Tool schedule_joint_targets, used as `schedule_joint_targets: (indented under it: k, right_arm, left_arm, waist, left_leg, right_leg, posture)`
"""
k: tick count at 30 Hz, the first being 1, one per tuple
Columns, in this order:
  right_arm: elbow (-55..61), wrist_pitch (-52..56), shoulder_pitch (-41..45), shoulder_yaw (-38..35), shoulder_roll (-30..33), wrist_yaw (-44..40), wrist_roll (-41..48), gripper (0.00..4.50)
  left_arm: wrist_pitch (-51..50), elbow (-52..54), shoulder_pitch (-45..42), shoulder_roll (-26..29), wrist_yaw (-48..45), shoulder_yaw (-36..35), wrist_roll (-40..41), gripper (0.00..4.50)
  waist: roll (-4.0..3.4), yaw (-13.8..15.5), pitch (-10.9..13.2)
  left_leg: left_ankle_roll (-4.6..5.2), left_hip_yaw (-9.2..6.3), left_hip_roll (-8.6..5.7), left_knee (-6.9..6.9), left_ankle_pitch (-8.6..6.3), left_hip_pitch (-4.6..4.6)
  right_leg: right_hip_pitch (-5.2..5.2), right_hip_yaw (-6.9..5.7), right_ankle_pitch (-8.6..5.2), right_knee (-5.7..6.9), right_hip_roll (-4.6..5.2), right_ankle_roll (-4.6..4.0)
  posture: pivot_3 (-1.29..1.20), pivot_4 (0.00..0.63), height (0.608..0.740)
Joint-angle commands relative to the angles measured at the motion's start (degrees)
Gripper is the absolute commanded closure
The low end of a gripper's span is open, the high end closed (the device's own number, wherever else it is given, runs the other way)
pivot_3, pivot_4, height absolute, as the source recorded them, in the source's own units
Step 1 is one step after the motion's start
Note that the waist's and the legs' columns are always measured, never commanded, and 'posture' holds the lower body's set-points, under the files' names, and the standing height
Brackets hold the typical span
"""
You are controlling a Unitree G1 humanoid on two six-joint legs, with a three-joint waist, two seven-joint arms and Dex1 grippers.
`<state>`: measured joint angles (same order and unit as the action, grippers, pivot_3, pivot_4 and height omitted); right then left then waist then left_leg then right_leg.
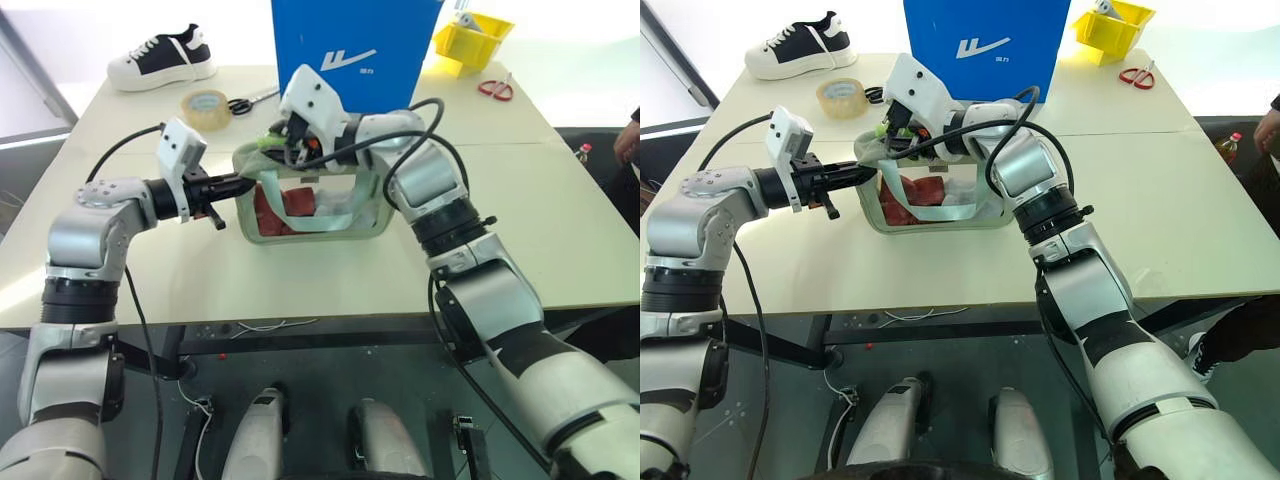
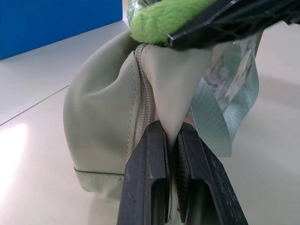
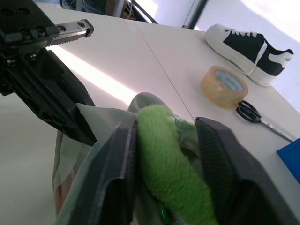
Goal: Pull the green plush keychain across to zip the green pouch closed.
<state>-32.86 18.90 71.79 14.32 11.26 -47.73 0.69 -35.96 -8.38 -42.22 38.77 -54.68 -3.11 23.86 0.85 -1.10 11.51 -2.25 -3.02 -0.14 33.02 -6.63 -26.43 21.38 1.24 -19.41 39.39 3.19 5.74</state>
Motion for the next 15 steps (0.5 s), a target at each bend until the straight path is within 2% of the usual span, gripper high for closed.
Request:
schedule_joint_targets:
  k: [1,2,7,11,15]
  right_arm:
    - [0.2,-0.95,1.83,-0.76,1.39,0.04,-0.93,4.28]
    - [0.14,-1.1,1.78,-1.07,1.89,0.12,-1.07,4.46]
    - [1.64,-1.64,1.79,-4.12,6.85,3.68,-2.16,4.46]
    - [3.15,-1.96,0.24,-6.58,14.46,8.34,-4.84,4.46]
    - [7.39,0.26,-5.35,-8.84,21.86,12.84,-7.27,4.46]
  left_arm:
    - [0.81,2.5,0.1,0.64,0.29,-1.56,0.5,4.5]
    - [0.8,2.5,0.08,0.59,0.39,-1.54,0.5,4.5]
    - [0.84,2.05,-0.46,0.66,0.39,-1.58,0.65,4.5]
    - [0.84,2.07,-0.25,0.93,0.21,-1.64,0.79,4.5]
    - [1.05,1.61,-0.29,1.18,-0.2,-1.62,0.78,4.5]
  waist:
    - [0.0,0.03,0.0]
    - [0.0,0.06,0.0]
    - [0.0,0.16,0.0]
    - [0.0,0.44,0.0]
    - [0.0,0.24,0.0]
  left_leg:
    - [0.0,0.0,0.0,0.0,0.0,0.0]
    - [0.0,0.0,0.0,0.0,0.0,0.0]
    - [0.0,-0.01,0.0,0.01,0.0,0.0]
    - [0.0,0.0,-0.01,0.01,0.0,-0.02]
    - [0.0,0.04,-0.02,-0.01,-0.01,-0.03]
  right_leg:
    - [0.0,0.0,0.0,0.0,0.0,0.0]
    - [-0.01,0.0,0.0,0.0,0.0,0.0]
    - [-0.01,0.0,0.0,0.0,0.0,0.0]
    - [-0.01,0.0,0.0,-0.02,0.03,0.0]
    - [-0.02,0.01,0.0,-0.11,0.07,0.0]
  posture:
    - [0.0,0.15,0.74]
    - [0.0,0.15,0.74]
    - [0.0,0.15,0.74]
    - [0.0,0.15,0.74]
    - [0.0,0.15,0.74]
